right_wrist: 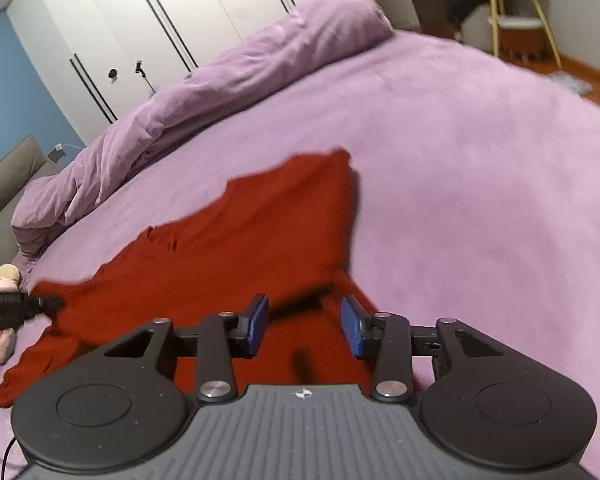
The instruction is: Fold small clothes
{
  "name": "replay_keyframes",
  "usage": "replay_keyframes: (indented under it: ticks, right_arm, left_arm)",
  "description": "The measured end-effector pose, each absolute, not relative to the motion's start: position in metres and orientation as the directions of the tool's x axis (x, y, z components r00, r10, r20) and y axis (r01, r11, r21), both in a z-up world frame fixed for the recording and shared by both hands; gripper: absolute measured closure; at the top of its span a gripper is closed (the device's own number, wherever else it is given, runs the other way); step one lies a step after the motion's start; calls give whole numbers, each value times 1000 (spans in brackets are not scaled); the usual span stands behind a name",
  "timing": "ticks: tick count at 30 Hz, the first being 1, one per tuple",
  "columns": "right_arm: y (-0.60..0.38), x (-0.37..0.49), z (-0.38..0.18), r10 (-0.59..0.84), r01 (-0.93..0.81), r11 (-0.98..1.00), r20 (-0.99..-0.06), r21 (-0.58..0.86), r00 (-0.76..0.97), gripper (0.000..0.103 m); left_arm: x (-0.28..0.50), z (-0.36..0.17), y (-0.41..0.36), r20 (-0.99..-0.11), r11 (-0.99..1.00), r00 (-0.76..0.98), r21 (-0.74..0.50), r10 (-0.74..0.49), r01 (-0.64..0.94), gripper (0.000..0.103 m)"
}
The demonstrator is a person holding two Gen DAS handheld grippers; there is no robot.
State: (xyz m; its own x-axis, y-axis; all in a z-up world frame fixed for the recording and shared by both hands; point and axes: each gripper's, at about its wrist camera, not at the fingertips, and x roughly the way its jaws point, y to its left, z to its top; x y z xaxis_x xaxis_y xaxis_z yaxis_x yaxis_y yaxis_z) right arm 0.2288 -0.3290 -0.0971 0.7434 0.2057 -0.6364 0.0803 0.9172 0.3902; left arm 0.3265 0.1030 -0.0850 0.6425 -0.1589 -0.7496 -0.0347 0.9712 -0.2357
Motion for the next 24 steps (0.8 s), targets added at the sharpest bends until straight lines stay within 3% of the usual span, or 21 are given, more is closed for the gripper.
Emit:
replay_keyframes:
  ticks: [1, 6, 8, 12, 16, 19, 24]
  right_arm:
    - [-325, 240, -96, 190, 74, 928, -636, 364, 748, 52]
    - [-308, 294, -108, 52, 121, 973, -702, 194, 710, 53]
    - [-302, 313, -116, -8, 147, 981, -730, 127, 683, 61]
    - [-297, 324, -124, 15, 109, 985, -708, 130, 706, 95]
    - [-292, 318, -118, -93, 131, 991, -639, 13, 764, 96]
    - [-295, 322, -129, -184, 190, 980, -644, -62, 742, 96]
    - [-299, 323, -132, -179, 176, 982, -646, -71, 742, 96]
  left_arm:
    - [323, -87, 107, -753, 969, 638, -243, -161, -41, 93]
    - [332, -96, 108, -748, 964, 640, -262, -177, -40, 93]
    - [328, -95, 107, -740, 967, 649, -253, -178, -24, 93]
    - [333, -91, 98, -707, 977, 687, -215, -165, 13, 93]
    - [336, -90, 91, -673, 976, 717, -214, -182, 47, 93]
    - [346, -106, 83, -719, 986, 680, -164, -143, 35, 93]
    - [350, -121, 81, -749, 989, 651, -143, -124, 24, 91]
